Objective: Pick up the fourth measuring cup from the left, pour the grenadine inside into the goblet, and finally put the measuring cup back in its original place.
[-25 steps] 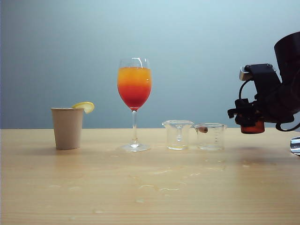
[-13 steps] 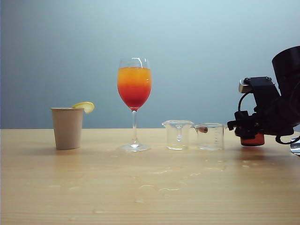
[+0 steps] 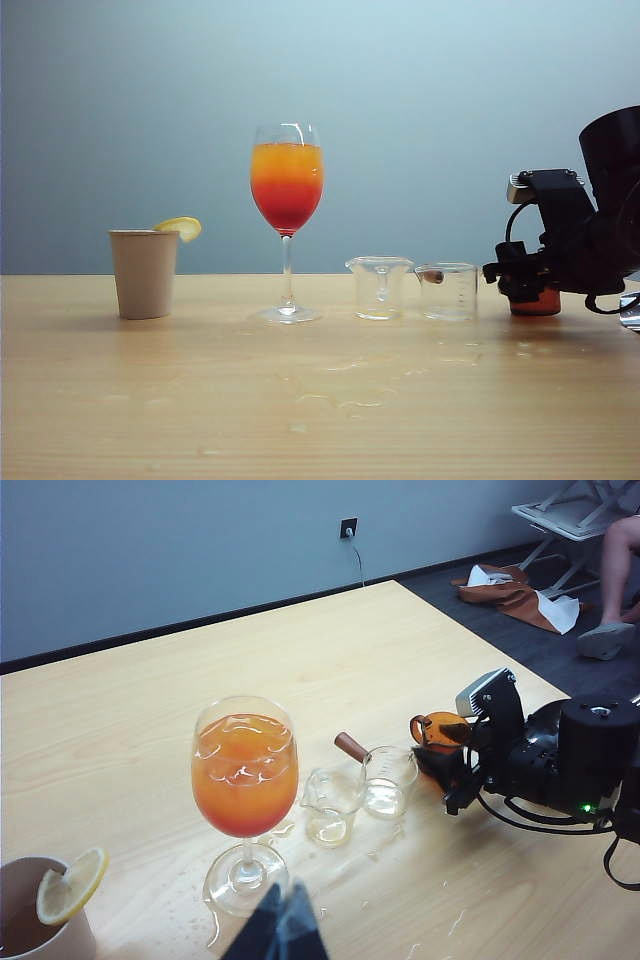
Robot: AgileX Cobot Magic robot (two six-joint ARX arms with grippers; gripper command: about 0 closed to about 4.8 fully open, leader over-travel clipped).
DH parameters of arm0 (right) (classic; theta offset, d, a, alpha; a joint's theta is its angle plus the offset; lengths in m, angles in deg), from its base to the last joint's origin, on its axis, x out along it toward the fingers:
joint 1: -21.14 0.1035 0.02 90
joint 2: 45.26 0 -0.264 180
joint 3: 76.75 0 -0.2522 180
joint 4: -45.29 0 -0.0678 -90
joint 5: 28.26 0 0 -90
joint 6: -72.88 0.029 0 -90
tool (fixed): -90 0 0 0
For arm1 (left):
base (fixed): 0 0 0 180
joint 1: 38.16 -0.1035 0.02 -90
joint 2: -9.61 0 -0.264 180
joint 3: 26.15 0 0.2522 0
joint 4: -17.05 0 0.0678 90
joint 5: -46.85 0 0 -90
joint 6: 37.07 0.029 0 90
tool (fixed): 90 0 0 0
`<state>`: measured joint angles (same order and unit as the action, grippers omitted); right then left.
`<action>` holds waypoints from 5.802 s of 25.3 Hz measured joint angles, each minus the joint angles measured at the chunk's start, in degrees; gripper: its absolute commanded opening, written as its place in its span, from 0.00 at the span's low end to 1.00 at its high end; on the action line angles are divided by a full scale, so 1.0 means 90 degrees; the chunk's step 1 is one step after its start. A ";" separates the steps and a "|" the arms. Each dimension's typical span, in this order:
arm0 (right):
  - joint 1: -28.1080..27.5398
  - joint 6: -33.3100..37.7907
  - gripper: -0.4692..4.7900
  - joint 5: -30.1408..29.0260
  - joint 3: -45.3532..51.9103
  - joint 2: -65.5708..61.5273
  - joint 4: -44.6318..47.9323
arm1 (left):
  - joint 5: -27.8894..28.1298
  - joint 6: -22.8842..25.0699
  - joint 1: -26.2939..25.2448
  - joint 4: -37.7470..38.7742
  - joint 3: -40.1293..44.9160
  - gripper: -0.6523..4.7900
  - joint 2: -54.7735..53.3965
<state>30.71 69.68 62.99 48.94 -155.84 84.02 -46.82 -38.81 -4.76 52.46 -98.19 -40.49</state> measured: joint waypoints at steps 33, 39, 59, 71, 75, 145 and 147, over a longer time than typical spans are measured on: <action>0.0393 0.0114 0.09 -0.0306 0.0005 0.4092 -0.5751 | -0.0002 -0.0051 0.0000 0.0187 0.0000 0.11 0.0000; 0.1163 0.0165 0.09 -0.0313 0.0005 0.5396 -0.6462 | -0.0141 -0.0058 0.0000 0.0731 0.0000 0.11 0.0002; 0.1882 0.0374 0.09 -0.0430 0.0342 0.8094 -0.7830 | 0.0306 -0.0075 0.0007 0.0976 0.2101 0.11 0.2970; 0.1882 0.0350 0.09 -0.0306 0.2584 0.9593 -0.5945 | 0.0617 -0.0068 0.0002 0.0508 0.4184 0.11 0.5586; 0.1877 0.0350 0.09 -0.0134 0.2929 0.9843 -0.5969 | 0.0678 -0.0095 0.0007 0.0049 0.4408 0.11 0.5561; 0.1885 0.0401 0.09 -0.0146 0.2953 0.9923 -0.6108 | 0.0454 0.0257 -0.3723 -0.2739 0.6455 0.13 0.5559; 0.1885 0.0401 0.09 -0.0146 0.2953 0.9923 -0.6108 | 0.0454 0.0257 -0.3723 -0.2739 0.6455 0.13 0.5559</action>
<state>47.67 73.28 61.68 75.51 -66.53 29.05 -42.73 -36.49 -38.26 27.81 -40.10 9.54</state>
